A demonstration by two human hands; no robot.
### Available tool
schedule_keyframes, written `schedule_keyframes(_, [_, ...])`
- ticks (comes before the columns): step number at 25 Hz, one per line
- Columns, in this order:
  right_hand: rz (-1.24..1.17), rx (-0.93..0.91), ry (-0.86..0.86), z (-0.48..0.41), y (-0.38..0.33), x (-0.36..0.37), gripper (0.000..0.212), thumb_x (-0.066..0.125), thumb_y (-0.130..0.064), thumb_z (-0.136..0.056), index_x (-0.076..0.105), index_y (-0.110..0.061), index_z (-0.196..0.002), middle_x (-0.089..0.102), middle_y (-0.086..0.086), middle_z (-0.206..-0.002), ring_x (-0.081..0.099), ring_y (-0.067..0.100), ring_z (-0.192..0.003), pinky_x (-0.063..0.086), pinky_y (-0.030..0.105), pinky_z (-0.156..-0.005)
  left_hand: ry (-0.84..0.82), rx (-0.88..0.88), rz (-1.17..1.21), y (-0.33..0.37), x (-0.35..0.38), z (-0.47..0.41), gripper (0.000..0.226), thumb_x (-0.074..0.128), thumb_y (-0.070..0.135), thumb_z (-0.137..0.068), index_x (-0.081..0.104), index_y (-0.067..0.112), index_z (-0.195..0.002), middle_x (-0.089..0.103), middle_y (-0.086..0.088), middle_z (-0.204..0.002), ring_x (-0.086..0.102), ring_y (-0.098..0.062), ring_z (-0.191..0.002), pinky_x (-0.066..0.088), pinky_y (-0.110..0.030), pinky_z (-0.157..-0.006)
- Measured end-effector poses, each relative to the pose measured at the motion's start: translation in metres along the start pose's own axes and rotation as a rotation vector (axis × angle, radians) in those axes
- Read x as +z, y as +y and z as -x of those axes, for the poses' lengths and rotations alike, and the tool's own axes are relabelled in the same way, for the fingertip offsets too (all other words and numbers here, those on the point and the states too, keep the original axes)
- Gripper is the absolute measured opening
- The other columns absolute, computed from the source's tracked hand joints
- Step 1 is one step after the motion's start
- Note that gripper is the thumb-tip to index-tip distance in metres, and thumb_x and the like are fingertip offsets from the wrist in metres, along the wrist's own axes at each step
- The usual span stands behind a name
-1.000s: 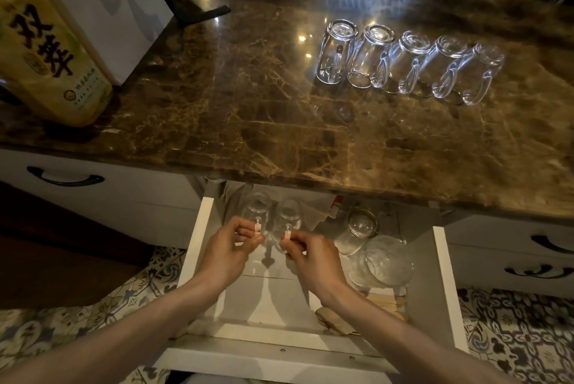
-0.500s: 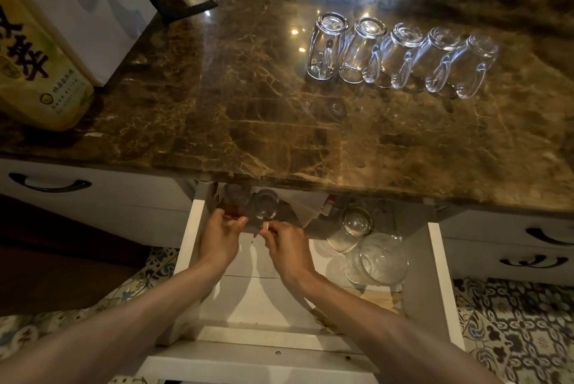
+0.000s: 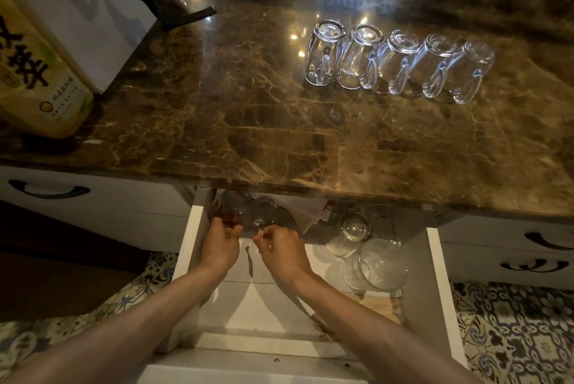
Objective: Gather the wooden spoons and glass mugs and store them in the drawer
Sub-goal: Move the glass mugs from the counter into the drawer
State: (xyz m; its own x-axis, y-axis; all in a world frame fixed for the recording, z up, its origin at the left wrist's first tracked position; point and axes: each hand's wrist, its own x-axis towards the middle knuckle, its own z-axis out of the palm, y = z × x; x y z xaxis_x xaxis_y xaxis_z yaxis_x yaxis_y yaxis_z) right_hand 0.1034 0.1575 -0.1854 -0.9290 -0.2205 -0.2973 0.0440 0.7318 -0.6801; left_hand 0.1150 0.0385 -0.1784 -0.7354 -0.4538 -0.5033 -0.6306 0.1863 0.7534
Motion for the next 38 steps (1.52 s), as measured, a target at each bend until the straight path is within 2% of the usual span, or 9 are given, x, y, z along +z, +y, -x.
schedule_keyframes(9, [0.281,-0.008,-0.188,0.010,-0.017,-0.027,0.027,0.058,-0.033,-0.090,0.062,-0.016,-0.111,0.066,0.005,-0.111,0.063,0.025,-0.093,0.048,0.031,-0.070,-0.177,-0.105,-0.022,0.010,-0.008,0.011,0.027,0.053,0.026,-0.094,0.051,0.009,-0.116,0.058,-0.006,-0.122,0.050,-0.029,-0.117,0.041,-0.039,-0.094])
schedule_keyframes(13, [0.441,0.028,-0.466,0.008,-0.038,-0.078,0.041,0.054,-0.043,-0.090,0.061,-0.014,-0.118,0.066,0.006,-0.112,0.062,0.025,-0.095,0.048,0.030,-0.073,-0.418,-0.099,0.003,0.039,-0.032,0.030,0.044,0.061,0.037,-0.087,0.045,0.027,-0.128,0.049,0.007,-0.121,0.052,-0.005,-0.096,0.040,-0.018,-0.072])
schedule_keyframes(16, [0.333,0.008,-0.503,0.013,-0.056,-0.125,0.039,0.054,-0.051,-0.088,0.067,-0.020,-0.108,0.070,0.001,-0.100,0.065,0.016,-0.086,0.056,0.033,-0.076,-0.672,0.097,-0.283,0.071,-0.062,0.039,0.051,0.054,0.059,-0.080,0.051,0.036,-0.125,0.052,0.017,-0.122,0.052,-0.001,-0.108,0.042,-0.021,-0.090])
schedule_keyframes(18, [0.248,0.008,-0.486,0.016,-0.067,-0.157,0.035,0.054,-0.053,-0.087,0.068,-0.024,-0.102,0.070,-0.004,-0.094,0.065,0.011,-0.080,0.057,0.028,-0.071,-0.776,0.246,-0.448,0.100,-0.076,0.046,0.048,0.047,0.069,-0.070,0.058,0.044,-0.109,0.060,0.026,-0.108,0.057,0.008,-0.098,0.044,-0.011,-0.082])
schedule_keyframes(20, [0.173,-0.013,-0.465,0.017,-0.077,-0.185,0.033,0.054,-0.054,-0.086,0.067,-0.028,-0.101,0.069,-0.008,-0.087,0.065,0.006,-0.076,0.055,0.022,-0.063,-0.820,0.328,-0.423,0.130,-0.082,0.053,0.045,0.047,0.067,-0.068,0.063,0.039,-0.100,0.068,0.018,-0.093,0.062,0.005,-0.087,0.048,-0.011,-0.070])
schedule_keyframes(24, [0.095,-0.119,-0.219,0.008,-0.087,-0.217,0.032,0.057,-0.053,-0.084,0.071,-0.030,-0.101,0.070,-0.014,-0.087,0.062,-0.003,-0.075,0.046,0.016,-0.061,-0.664,0.484,-0.148,0.178,-0.077,0.055,0.047,0.057,0.057,-0.064,0.068,0.025,-0.097,0.072,0.007,-0.091,0.067,-0.009,-0.085,0.055,-0.022,-0.074])
schedule_keyframes(28, [-0.082,-0.181,0.124,-0.011,-0.089,-0.232,0.026,0.063,-0.042,-0.085,0.070,-0.026,-0.104,0.070,-0.013,-0.094,0.062,-0.003,-0.085,0.052,0.021,-0.078,-0.459,0.591,0.068,0.213,-0.058,0.049,0.022,0.059,0.033,-0.083,0.066,0.022,-0.100,0.070,0.002,-0.093,0.067,-0.004,-0.079,0.056,-0.018,-0.070])
schedule_keyframes(32, [-0.213,-0.201,0.382,-0.034,-0.085,-0.239,0.025,0.066,-0.030,-0.086,0.067,-0.020,-0.109,0.067,-0.013,-0.095,0.060,-0.006,-0.083,0.050,0.012,-0.077,-0.248,0.649,0.219,0.229,-0.027,0.033,0.014,0.058,0.020,-0.091,0.060,0.019,-0.105,0.066,0.004,-0.094,0.065,0.002,-0.072,0.054,-0.019,-0.068])
schedule_keyframes(38, [-0.286,-0.168,0.614,-0.066,-0.076,-0.241,0.032,0.065,-0.026,-0.086,0.061,-0.019,-0.117,0.063,-0.011,-0.109,0.057,-0.003,-0.075,0.052,0.019,-0.076,-0.045,0.692,0.263,0.233,0.010,0.002,0.022,0.057,0.024,-0.091,0.055,0.023,-0.114,0.064,-0.001,-0.112,0.064,-0.017,-0.099,0.052,-0.043,-0.089])
